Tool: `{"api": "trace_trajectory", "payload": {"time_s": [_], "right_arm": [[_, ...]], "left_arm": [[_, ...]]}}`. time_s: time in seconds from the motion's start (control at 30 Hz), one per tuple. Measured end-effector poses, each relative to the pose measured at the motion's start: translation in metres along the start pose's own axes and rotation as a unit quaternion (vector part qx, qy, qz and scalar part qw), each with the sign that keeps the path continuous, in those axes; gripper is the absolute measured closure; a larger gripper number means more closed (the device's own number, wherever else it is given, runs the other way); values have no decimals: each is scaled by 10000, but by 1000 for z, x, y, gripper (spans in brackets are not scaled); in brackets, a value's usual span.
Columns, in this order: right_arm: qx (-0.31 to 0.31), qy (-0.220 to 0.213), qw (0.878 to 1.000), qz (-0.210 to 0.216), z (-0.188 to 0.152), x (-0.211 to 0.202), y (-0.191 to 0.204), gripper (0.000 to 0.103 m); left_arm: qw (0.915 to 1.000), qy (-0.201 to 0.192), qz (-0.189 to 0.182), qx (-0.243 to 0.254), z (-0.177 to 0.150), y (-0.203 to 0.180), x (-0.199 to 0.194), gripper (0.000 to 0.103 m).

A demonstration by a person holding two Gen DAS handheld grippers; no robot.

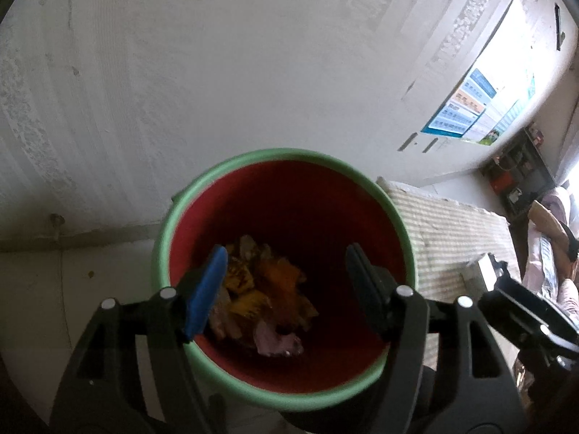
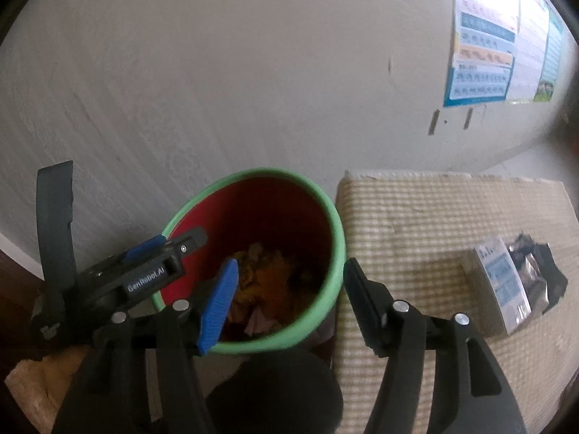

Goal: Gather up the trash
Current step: 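Open both grippers above the red bucket to drop the bag and wrapper, then grasp the blue-white snack wrapper with the right gripper while the left gripper approaches the white carton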

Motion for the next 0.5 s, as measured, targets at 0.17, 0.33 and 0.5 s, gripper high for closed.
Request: {"api": "trace_trajectory", "payload": {"time_s": [0.17, 0.33, 0.5], "right_arm": [[239, 273, 9991, -203, -39, -20, -34, 44], [463, 767, 9937, -671, -98, -50, -86, 44], [1034, 1441, 9767, -1208, -167, -91, -150, 43]], "left_arm": [[9990, 214, -269, 274, -20, -24, -4, 38], [9953, 436, -500, 706, -42, -58, -4, 38], [9926, 406, -547, 1003, -50, -79, -11, 38]]}}
Point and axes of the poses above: each gripper's, at about its wrist camera, not at the fingertips, and x roughly the way its jaws point, y to its left, z to its top, the point moved 2 cm from there along x, roughly the way its jaws point, and after that the axes turned 2 degrees about -x, right-handed, at the moved point
